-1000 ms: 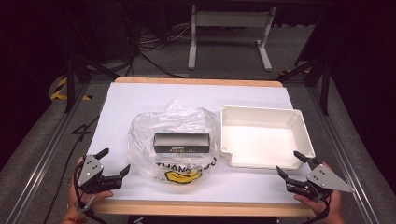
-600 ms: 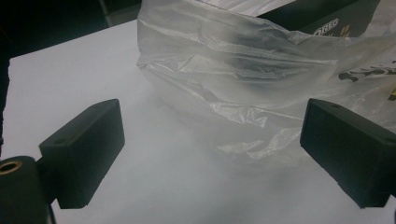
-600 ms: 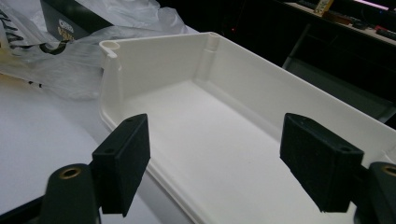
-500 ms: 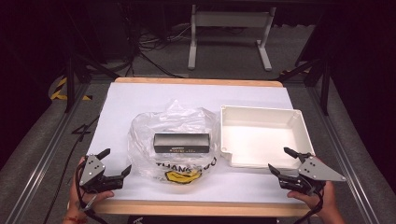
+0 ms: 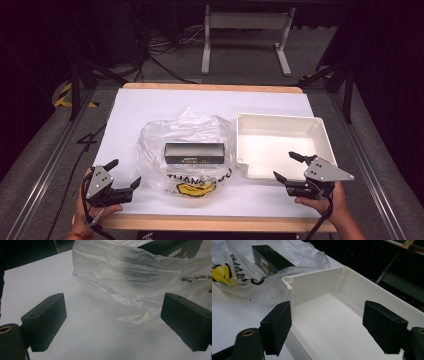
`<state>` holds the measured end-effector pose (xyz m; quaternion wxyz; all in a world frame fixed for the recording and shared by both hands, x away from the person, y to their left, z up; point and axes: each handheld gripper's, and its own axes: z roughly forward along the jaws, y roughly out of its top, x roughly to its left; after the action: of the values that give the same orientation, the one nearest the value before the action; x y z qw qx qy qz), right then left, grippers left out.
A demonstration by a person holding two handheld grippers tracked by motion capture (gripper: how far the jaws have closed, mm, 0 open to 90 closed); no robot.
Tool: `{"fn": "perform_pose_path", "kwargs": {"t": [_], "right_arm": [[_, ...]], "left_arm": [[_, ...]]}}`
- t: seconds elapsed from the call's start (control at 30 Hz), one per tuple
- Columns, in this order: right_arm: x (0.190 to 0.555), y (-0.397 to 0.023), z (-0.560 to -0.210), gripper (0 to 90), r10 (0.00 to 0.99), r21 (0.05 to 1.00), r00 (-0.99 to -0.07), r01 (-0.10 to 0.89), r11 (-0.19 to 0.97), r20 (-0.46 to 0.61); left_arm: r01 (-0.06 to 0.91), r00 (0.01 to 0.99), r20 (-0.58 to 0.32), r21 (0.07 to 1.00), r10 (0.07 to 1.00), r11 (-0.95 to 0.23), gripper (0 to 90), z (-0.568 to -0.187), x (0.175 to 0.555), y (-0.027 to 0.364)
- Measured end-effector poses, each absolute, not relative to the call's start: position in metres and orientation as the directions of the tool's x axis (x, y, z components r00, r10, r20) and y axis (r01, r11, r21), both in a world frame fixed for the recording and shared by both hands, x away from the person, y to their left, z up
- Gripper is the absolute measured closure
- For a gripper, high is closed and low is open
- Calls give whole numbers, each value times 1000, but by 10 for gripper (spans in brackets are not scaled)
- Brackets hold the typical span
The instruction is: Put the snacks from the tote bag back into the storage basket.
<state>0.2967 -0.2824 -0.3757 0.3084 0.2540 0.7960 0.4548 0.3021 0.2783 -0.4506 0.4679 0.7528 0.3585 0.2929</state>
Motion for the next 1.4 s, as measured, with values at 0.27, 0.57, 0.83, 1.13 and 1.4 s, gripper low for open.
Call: {"fn": "perform_pose_path", "kwargs": {"t": [0.27, 0.57, 0.83, 1.13, 1.4], "right_arm": [[315, -254, -366, 241, 616, 872, -744, 94, 480, -259], [332, -231, -357, 246, 560, 859, -786, 75, 507, -262], [348, -210, -349, 259, 508, 846, -818, 49, 531, -271], [365, -192, -344, 281, 466, 842, -849, 47, 538, -250], [376, -176, -342, 285, 433, 834, -870, 47, 550, -236]], "left_arm": [[266, 575, 102, 915, 812, -304, 74, -451, 302, 279], [266, 577, 105, 913, 810, -308, 74, -451, 302, 278], [268, 581, 102, 913, 807, -308, 74, -452, 303, 278], [273, 585, 103, 909, 805, -314, 74, -452, 303, 277], [275, 585, 103, 908, 804, -317, 74, -453, 303, 277]]}}
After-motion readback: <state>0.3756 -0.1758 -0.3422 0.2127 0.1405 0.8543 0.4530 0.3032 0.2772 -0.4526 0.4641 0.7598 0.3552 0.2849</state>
